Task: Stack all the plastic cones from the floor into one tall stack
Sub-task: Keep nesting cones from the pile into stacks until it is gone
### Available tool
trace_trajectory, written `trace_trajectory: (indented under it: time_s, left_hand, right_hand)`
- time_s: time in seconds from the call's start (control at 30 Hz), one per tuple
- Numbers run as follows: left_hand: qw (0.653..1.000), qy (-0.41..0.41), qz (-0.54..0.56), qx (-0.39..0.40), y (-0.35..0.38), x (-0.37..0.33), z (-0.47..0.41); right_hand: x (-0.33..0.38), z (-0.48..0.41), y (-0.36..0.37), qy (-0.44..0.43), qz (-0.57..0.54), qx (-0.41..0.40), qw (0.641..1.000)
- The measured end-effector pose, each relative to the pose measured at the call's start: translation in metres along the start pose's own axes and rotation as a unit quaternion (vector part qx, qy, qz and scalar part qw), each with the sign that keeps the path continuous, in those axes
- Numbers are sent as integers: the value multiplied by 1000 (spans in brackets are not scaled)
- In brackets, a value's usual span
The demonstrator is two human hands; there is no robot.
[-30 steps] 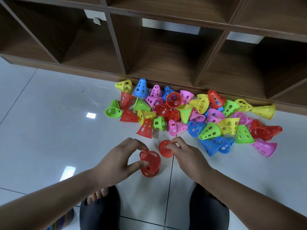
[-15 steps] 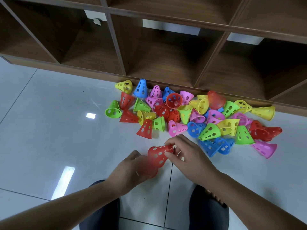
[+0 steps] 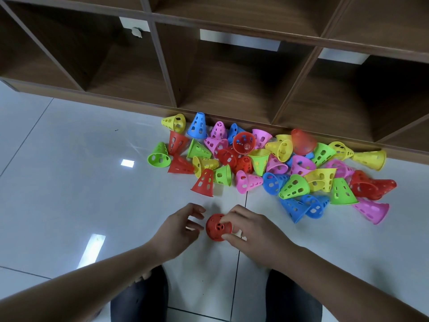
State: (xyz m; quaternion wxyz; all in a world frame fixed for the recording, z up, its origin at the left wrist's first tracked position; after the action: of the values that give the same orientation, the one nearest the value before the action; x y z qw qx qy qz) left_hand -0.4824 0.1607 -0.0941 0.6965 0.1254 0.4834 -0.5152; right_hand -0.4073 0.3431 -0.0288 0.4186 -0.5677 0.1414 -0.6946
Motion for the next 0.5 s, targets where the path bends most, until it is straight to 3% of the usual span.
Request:
trace_trajectory:
  time_s: [0.33,0.5]
  left_hand:
    - [998,5,-19,-61,-38,-12,-21]
    - [998,-2,-42,-56,-40,-11,-24]
  right_hand:
    - [-60,-28,-26,89,169,-57,980]
    - [-85,-37,-31,140,218,-33,965]
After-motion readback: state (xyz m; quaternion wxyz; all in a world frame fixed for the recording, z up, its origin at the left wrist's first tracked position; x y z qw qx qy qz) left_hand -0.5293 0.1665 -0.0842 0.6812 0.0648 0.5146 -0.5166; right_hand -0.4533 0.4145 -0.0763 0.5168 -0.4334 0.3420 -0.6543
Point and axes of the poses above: each hand's wrist, its own z-axis away from the middle knuckle, its own y-axis out of the palm, x = y × z, the point moved 8 cm from there along -z, towards the middle knuckle, and after that the axes turned 9 degrees about x, right-handed, at the moved point
